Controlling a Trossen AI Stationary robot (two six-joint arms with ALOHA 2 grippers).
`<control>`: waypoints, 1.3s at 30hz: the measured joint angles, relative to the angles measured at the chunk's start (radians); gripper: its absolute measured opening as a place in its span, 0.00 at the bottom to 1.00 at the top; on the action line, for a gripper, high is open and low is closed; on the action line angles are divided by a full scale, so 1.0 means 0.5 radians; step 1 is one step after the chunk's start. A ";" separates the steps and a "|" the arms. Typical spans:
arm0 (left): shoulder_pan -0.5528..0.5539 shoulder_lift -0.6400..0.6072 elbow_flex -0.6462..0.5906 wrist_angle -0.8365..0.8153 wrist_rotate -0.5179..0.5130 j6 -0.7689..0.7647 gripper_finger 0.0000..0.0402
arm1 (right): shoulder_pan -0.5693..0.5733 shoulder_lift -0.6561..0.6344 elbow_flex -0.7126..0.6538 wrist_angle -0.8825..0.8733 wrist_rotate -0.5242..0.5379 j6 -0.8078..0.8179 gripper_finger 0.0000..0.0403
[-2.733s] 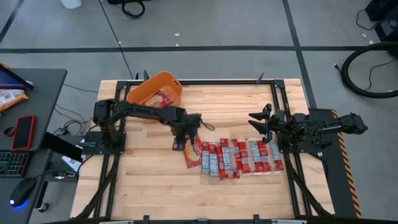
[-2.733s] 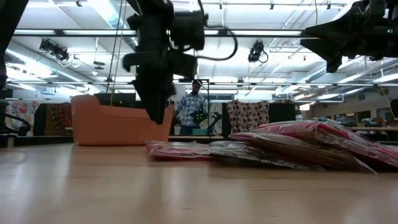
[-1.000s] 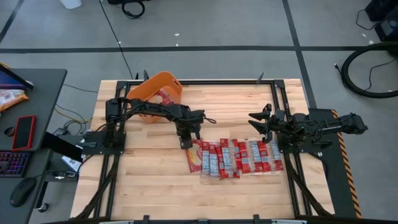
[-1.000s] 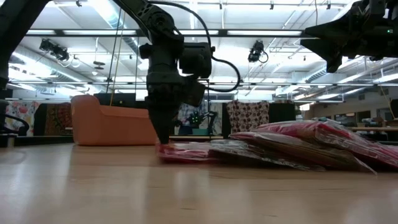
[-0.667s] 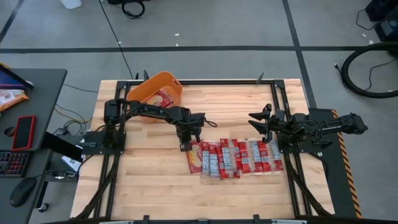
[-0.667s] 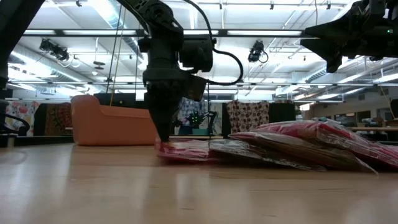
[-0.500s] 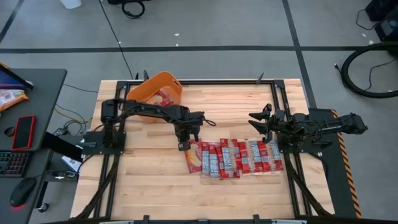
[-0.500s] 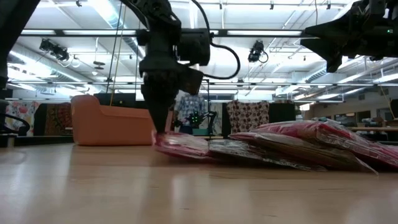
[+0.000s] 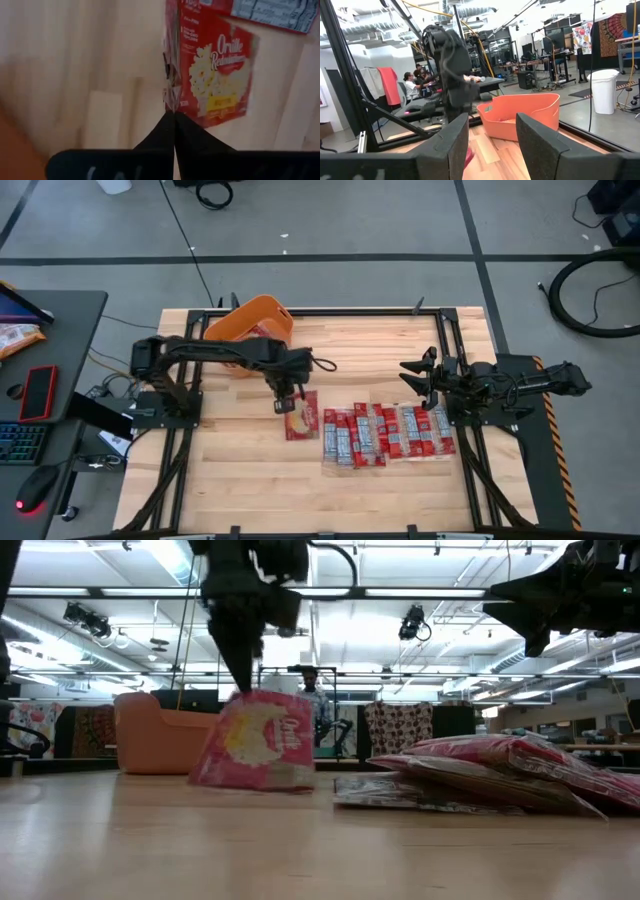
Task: Sort popcorn bags into baskets
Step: Put the red popcorn bag into the orange container
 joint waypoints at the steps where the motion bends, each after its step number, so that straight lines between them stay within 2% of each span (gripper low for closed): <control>1: 0.000 -0.036 0.001 -0.025 -0.026 -0.024 0.00 | -0.001 0.001 0.000 0.000 0.000 0.000 0.42; 14: 0.002 -0.514 0.007 -0.242 -0.470 -0.111 0.00 | 0.000 0.001 0.000 0.001 0.000 0.000 0.42; 26: 0.093 -0.802 0.253 -0.524 -1.095 -0.035 0.00 | -0.001 0.021 0.000 0.016 0.002 0.000 0.42; 29: 0.173 -0.849 0.288 -0.546 -1.210 0.092 0.00 | -0.001 0.026 0.000 0.019 0.002 0.000 0.42; 33: 0.326 -0.863 0.290 -0.636 -1.243 0.340 0.00 | 0.000 0.032 0.000 0.025 0.004 0.000 0.42; 39: 0.496 -0.814 0.289 -0.760 -1.075 0.979 0.00 | 0.000 0.035 0.000 0.033 0.002 0.000 0.42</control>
